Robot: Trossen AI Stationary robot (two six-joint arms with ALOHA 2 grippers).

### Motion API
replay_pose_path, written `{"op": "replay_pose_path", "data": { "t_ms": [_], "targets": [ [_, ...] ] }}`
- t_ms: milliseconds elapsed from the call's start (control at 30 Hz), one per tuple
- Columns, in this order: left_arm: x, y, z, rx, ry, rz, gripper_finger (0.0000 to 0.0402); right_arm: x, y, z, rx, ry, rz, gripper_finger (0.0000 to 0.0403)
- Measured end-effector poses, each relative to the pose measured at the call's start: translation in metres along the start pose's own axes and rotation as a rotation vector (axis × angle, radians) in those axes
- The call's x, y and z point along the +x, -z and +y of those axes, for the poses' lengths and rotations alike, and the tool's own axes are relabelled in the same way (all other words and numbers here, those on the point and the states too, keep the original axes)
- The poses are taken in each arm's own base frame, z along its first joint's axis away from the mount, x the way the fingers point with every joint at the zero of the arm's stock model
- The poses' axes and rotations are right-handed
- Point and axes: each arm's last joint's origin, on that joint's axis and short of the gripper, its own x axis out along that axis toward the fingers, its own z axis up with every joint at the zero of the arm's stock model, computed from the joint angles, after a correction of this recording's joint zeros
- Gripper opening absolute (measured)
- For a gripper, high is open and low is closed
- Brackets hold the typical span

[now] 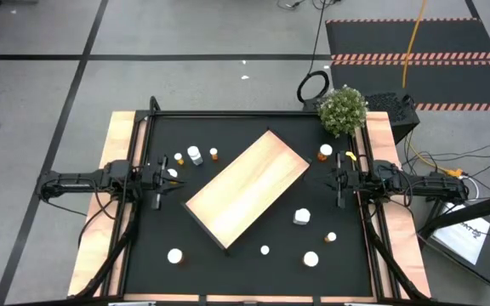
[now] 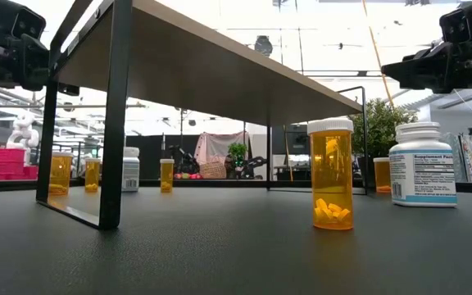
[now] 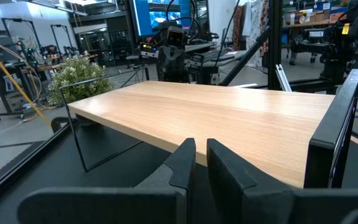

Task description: Pick and place medicine bottles onto shelf by color

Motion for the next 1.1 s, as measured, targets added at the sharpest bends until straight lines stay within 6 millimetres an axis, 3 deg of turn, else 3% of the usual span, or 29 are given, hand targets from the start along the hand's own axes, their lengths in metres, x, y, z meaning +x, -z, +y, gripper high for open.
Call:
{"op": "replay_pose_path", "data": {
  "t_ms": [1100],
  "targets": [
    [-0.0003, -0.0073, 0.0009, -0.014, -0.009, -0.075, 0.0044, 0.0000, 0.0000, 0.0000, 0.000, 0.000, 0.000, 0.0000]
  ]
}}
